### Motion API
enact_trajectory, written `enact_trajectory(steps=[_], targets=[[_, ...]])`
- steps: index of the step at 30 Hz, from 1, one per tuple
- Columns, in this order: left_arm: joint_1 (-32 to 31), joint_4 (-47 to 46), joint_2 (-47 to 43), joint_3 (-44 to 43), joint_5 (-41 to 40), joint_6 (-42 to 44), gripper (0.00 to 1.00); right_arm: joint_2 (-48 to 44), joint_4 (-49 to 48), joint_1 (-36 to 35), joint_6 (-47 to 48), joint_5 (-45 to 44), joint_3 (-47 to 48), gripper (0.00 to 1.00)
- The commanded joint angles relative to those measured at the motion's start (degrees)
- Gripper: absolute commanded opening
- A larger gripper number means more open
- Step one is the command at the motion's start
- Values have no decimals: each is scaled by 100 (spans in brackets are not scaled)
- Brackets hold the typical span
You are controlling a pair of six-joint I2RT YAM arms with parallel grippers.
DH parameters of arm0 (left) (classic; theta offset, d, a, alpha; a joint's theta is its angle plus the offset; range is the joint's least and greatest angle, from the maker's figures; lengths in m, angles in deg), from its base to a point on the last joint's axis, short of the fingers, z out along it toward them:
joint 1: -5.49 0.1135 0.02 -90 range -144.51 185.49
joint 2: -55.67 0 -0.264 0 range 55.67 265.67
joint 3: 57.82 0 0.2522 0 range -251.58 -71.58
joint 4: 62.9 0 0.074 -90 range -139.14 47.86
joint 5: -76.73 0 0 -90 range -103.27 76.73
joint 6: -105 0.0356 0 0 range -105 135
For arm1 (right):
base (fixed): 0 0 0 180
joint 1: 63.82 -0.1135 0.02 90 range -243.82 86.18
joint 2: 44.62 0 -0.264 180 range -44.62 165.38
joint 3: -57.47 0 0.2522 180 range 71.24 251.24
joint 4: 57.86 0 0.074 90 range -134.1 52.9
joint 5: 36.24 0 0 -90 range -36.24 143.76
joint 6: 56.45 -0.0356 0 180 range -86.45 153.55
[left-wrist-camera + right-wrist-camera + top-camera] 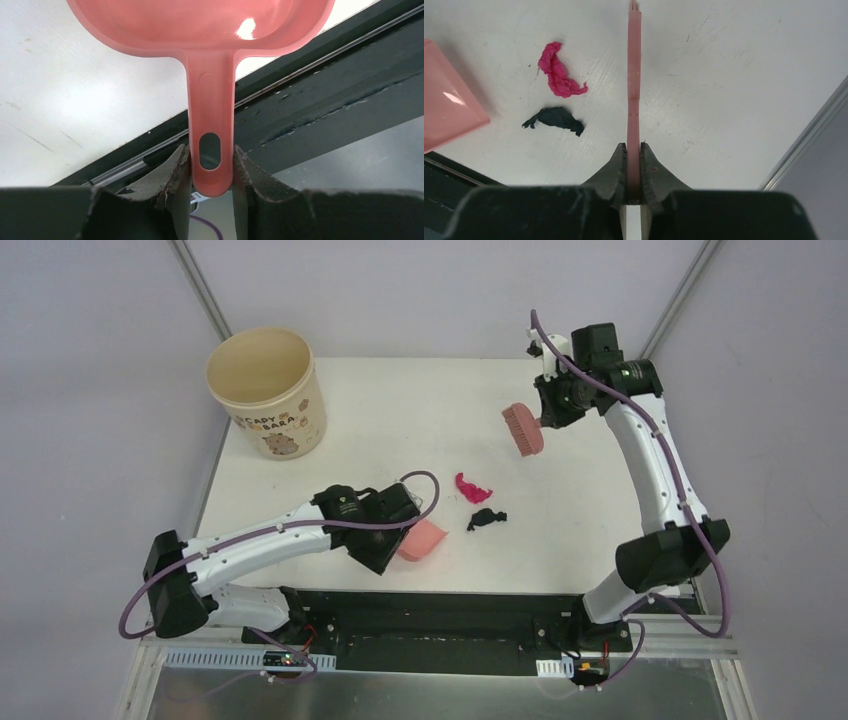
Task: Sweep away the paper scraps from the table
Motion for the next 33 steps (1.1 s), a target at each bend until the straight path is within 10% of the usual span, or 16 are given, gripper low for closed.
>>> enact_trajectory(steps=[1,11,18,33], targets=[[-14,32,501,-325,170,639,0,589,248,-15,333,-8,800,0],[-1,4,1870,-1074,429,984,0,1622,146,-487,320,-692,935,0],[201,-113,2224,-1259,920,761,0,2255,880,-948,158,916,939,0],[469,-969,2578,-943,1061,696,0,589,1522,-1657,126,2244,-126,0]])
